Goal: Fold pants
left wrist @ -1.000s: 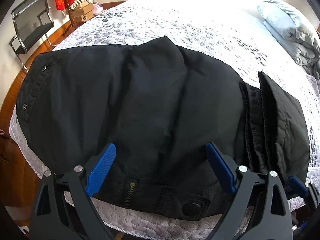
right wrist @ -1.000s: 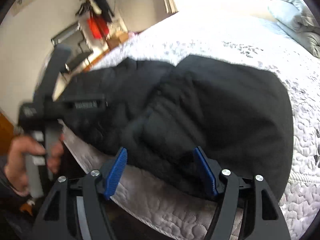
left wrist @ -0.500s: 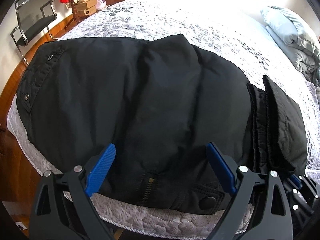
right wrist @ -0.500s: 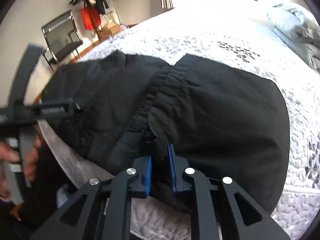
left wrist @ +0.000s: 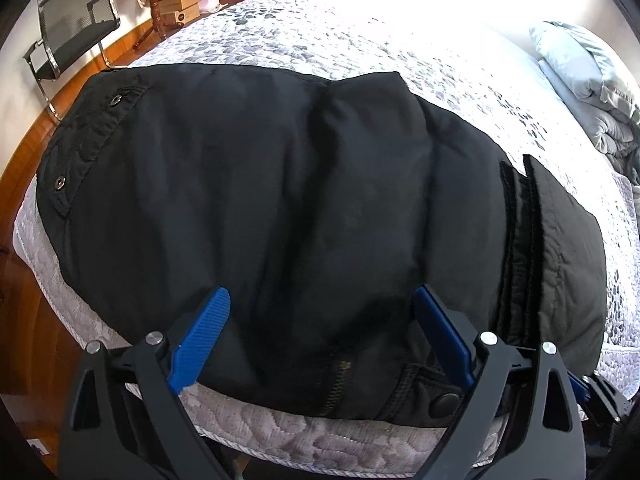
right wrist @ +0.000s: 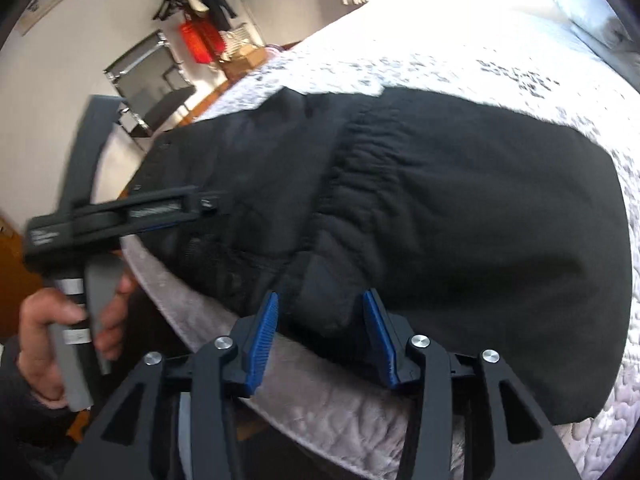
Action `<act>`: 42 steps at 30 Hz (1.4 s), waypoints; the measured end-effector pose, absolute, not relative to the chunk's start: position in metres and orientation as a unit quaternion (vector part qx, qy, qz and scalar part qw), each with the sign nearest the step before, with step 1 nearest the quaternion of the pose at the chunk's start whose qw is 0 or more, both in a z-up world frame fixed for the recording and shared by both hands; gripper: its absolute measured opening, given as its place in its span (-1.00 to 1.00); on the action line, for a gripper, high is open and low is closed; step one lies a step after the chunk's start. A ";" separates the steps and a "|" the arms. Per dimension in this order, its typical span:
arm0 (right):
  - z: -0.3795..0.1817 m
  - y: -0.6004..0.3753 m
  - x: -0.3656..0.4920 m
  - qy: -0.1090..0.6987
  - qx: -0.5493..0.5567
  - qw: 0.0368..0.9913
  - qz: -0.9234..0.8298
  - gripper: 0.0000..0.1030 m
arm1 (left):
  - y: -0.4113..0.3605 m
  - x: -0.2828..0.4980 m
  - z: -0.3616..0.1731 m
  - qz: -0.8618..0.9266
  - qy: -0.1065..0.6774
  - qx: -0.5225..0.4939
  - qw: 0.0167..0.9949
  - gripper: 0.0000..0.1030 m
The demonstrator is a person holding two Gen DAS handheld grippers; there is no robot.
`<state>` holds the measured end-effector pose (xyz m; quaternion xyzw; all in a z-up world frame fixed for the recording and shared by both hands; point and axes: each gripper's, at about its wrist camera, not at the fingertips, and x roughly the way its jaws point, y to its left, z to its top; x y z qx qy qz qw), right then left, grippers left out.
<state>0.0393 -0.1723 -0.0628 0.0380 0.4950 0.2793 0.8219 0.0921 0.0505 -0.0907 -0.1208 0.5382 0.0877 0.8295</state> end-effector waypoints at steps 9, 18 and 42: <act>-0.037 -0.212 0.044 0.481 0.154 0.832 0.230 -0.11 | 0.051 0.087 -0.091 0.082 0.542 -0.115 0.828 0.81; -0.076 -0.179 0.055 0.511 0.050 0.845 0.150 0.13 | 0.054 0.090 -0.094 0.082 0.548 -0.109 0.825 0.84; -0.060 -0.154 0.054 0.505 0.029 0.843 0.182 0.23 | 0.198 0.044 -0.089 0.188 0.445 -0.327 0.812 0.83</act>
